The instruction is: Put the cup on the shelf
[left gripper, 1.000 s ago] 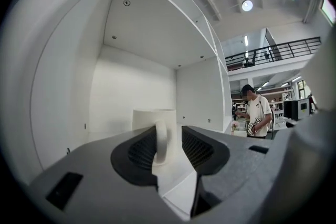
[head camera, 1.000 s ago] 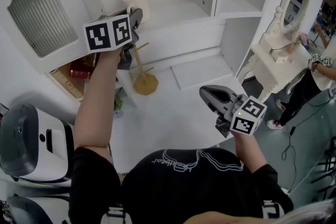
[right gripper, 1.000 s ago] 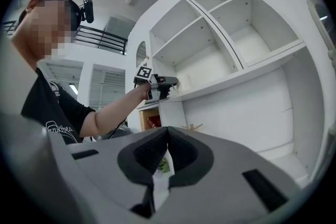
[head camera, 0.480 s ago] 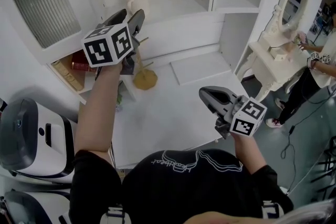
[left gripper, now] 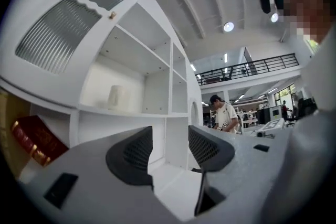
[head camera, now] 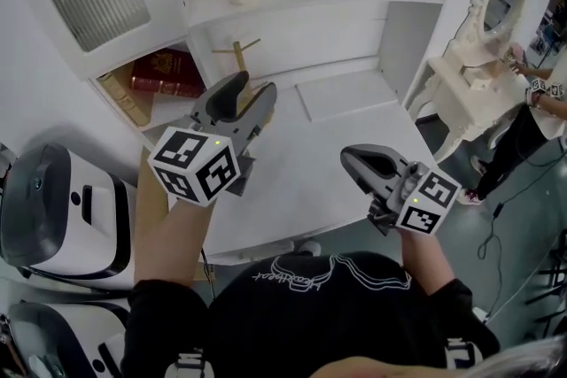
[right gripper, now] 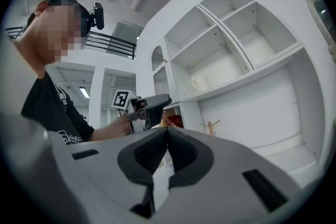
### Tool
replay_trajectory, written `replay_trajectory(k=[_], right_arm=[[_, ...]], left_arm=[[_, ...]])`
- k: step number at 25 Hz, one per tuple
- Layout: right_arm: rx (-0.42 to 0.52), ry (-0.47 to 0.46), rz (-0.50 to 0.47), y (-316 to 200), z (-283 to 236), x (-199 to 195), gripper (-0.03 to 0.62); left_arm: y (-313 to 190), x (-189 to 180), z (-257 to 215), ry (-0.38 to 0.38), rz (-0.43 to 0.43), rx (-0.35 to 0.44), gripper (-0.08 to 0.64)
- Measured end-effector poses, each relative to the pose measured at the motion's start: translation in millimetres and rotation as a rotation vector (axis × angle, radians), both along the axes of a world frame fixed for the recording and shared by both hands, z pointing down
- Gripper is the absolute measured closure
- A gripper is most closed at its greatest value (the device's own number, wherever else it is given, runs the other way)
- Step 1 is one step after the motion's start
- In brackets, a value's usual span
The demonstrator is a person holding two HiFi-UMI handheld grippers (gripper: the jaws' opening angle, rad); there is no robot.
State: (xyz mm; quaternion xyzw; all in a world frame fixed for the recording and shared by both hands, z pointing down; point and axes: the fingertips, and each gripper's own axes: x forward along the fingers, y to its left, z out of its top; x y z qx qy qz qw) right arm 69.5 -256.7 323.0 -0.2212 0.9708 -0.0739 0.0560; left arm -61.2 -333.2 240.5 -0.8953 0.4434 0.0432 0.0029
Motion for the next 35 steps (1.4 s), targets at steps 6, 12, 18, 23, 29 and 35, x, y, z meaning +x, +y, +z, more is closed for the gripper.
replay_trajectory(k=[6, 12, 18, 23, 29, 35], right_arm=[[0.019, -0.034, -0.010, 24.9, -11.1, -4.9, 0.586], [0.024, -0.043, -0.026, 45.0, -8.6, -8.2, 0.586], [-0.016, -0.036, -0.034, 56.5, 7.1, -11.9, 0.586], [-0.032, -0.032, -0.042, 66.3, 15.7, -15.5, 0.586], [-0.032, -0.035, -0.043, 73.6, 16.4, -13.0, 0.586], [-0.028, -0.032, -0.038, 76.9, 14.8, -12.0, 0.586]], left_arm=[[76.6, 35.8, 46.8, 0.066, 0.186, -0.072, 0.364], [118.4, 45.9, 88.6, 0.131, 0.252, -0.163, 0.526], [138.4, 48.4, 100.4, 0.123, 0.254, -0.155, 0.555], [149.8, 57.1, 99.9, 0.061, 0.249, -0.123, 0.555], [155.5, 60.7, 101.0, 0.074, 0.247, -0.135, 0.555], [158.2, 61.5, 97.2, 0.087, 0.251, -0.131, 0.555]])
